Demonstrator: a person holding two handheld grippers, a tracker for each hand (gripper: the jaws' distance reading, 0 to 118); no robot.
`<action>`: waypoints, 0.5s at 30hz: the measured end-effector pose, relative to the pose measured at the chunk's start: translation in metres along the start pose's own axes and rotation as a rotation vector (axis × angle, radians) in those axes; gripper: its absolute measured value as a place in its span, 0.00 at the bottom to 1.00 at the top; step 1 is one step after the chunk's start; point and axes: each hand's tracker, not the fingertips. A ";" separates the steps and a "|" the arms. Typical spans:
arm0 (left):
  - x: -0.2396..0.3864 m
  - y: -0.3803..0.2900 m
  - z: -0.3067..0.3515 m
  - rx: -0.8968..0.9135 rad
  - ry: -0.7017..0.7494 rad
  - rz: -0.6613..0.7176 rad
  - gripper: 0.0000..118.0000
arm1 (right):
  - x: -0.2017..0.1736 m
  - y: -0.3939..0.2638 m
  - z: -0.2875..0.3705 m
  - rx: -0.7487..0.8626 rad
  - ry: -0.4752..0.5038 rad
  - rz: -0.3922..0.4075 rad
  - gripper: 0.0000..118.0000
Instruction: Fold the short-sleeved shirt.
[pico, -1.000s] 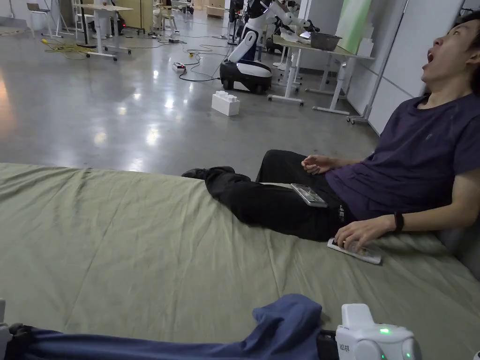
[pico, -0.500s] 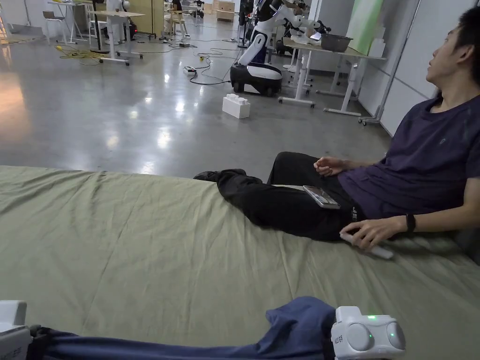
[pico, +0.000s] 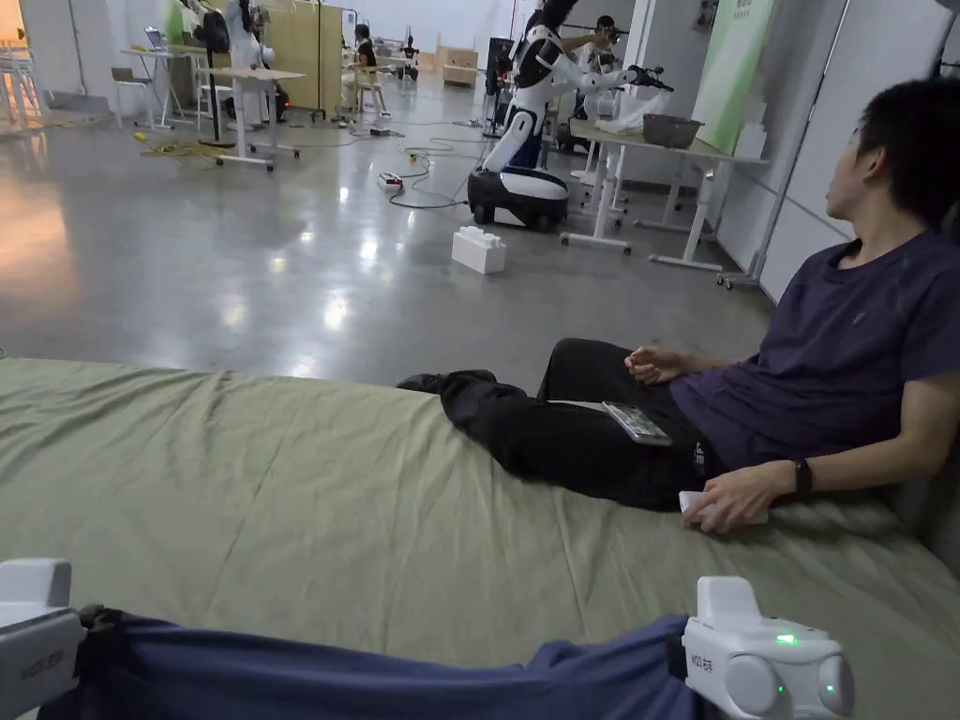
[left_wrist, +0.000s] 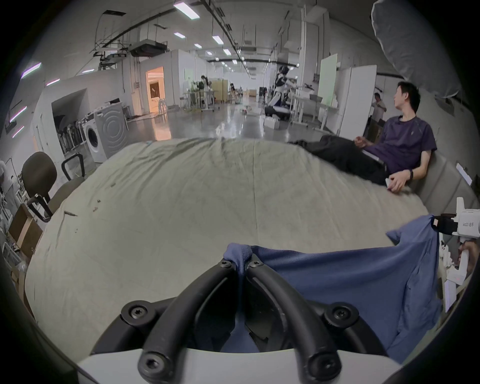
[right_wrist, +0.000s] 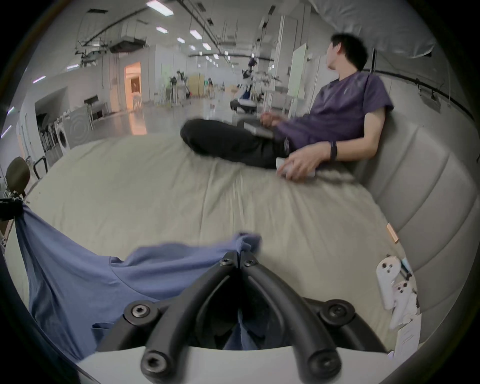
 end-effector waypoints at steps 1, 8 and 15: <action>-0.002 0.006 0.010 0.018 -0.001 0.007 0.04 | 0.000 0.007 0.015 0.027 -0.001 0.008 0.01; -0.014 0.060 0.094 0.193 -0.014 0.042 0.04 | 0.009 0.062 0.110 0.232 -0.014 0.001 0.01; -0.020 0.120 0.166 0.335 -0.005 0.045 0.04 | 0.016 0.120 0.187 0.402 -0.038 -0.003 0.01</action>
